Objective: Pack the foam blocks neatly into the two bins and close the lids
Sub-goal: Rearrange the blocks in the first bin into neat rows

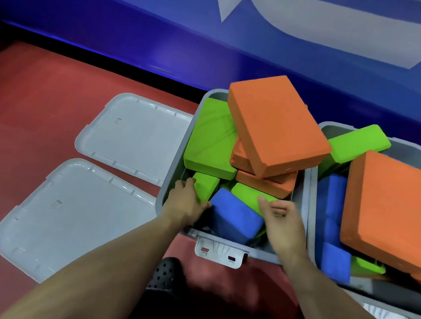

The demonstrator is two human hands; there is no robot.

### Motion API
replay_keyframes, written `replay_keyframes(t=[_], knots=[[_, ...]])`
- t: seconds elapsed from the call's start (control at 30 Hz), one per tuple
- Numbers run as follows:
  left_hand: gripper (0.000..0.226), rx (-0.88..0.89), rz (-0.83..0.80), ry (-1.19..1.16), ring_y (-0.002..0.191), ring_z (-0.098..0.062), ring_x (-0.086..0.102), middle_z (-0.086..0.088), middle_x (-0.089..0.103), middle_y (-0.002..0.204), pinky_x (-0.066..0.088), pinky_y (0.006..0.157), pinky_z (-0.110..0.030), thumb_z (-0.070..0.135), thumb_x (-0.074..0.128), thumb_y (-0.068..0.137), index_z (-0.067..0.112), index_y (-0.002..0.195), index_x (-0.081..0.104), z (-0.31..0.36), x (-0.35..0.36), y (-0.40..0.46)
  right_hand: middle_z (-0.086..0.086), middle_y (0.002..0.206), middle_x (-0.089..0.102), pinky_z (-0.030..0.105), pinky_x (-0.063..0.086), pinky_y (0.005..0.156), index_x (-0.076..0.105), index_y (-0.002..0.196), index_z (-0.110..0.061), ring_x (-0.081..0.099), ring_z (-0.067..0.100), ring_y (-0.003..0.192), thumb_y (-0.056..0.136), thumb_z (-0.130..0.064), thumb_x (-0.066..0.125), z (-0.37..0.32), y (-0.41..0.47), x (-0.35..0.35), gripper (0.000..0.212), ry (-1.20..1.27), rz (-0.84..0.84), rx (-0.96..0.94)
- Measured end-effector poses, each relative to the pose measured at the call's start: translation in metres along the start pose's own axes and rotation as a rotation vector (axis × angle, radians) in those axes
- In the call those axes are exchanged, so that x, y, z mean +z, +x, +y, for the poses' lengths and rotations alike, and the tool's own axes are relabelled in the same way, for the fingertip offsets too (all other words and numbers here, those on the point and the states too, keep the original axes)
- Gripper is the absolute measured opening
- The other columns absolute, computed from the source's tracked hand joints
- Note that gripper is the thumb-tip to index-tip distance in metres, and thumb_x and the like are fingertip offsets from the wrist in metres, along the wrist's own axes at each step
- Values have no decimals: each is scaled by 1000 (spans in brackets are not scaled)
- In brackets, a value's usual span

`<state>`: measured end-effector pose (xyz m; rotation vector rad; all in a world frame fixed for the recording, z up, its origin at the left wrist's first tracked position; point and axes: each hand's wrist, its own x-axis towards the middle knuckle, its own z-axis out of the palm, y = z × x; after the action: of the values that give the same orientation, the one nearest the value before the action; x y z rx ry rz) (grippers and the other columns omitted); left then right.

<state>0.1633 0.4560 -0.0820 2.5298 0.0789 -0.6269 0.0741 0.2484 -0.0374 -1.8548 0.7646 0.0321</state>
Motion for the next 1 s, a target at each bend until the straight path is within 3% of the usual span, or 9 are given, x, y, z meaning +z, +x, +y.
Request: replay_keyframes(t=[0.1,0.17,0.27,0.43,0.53,0.63,0.8,1.0], knots=[[81,-20,15,-36,127,-40,52,-17,45,141,45,104,-49,47,78,84,15,146,38,-4,9,5,0,116,66,33,51,94,62,116,-18,63,17,107,81,-48,79,19,24,14,50,-280,-253,-1],[77,-30,14,-36,126,-39,53,-16,47,137,45,102,-48,44,81,82,13,140,41,-5,13,7,2,127,64,37,47,102,58,128,-17,60,20,116,80,-47,80,20,39,24,61,-477,-326,-58],[79,-34,18,24,126,-39,51,-15,46,137,45,101,-49,41,84,80,11,137,40,-7,21,6,3,139,54,37,42,107,49,141,-18,51,22,128,76,-54,80,22,52,33,80,-738,-352,-161],[80,-28,73,59,125,-39,51,-18,47,136,46,97,-49,36,85,80,8,138,36,-7,31,8,0,127,47,39,43,103,48,139,-24,45,23,122,69,-72,73,30,51,44,89,-1054,-287,-366],[81,-50,87,47,125,-40,51,-20,48,136,46,96,-49,32,84,81,9,139,34,-7,34,10,1,122,47,37,41,101,49,137,-21,45,23,116,68,-74,71,35,49,58,90,-1093,-250,-470],[80,-50,100,24,124,-38,52,-18,50,136,46,94,-48,32,84,80,11,140,35,-10,33,10,1,130,47,36,39,102,39,147,-20,44,23,119,70,-68,75,38,48,73,97,-1058,-238,-546],[87,-34,107,12,127,-35,52,-13,51,139,47,99,-47,34,86,78,16,147,36,-15,31,12,1,133,42,37,38,100,34,150,-20,41,25,121,70,-62,79,44,53,84,101,-1075,-199,-489],[95,-3,50,6,132,-35,50,-13,50,145,45,106,-44,32,88,77,15,153,34,-19,19,20,1,131,41,41,42,102,37,147,-25,40,25,120,71,-52,84,38,67,60,93,-1023,-342,-440]])
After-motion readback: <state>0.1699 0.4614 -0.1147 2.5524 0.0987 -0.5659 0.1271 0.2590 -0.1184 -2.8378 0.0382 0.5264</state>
